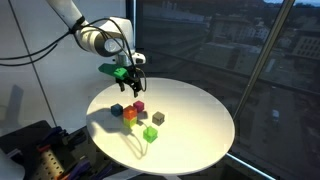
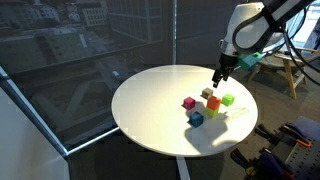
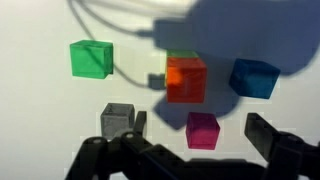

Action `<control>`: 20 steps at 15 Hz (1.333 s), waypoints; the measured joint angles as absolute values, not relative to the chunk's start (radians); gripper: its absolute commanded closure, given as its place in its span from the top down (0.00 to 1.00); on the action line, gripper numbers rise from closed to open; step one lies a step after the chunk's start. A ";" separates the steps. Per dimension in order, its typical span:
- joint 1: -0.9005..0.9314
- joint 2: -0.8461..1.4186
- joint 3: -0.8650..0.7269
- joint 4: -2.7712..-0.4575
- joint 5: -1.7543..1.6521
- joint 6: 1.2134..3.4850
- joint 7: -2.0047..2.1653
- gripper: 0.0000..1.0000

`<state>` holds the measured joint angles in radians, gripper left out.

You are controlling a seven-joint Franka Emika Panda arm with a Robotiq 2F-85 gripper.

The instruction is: Put the orange building block on top of the blue building block

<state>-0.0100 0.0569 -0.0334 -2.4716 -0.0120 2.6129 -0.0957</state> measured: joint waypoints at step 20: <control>-0.007 0.162 -0.020 -2.451 -0.012 2.585 -0.097 1.00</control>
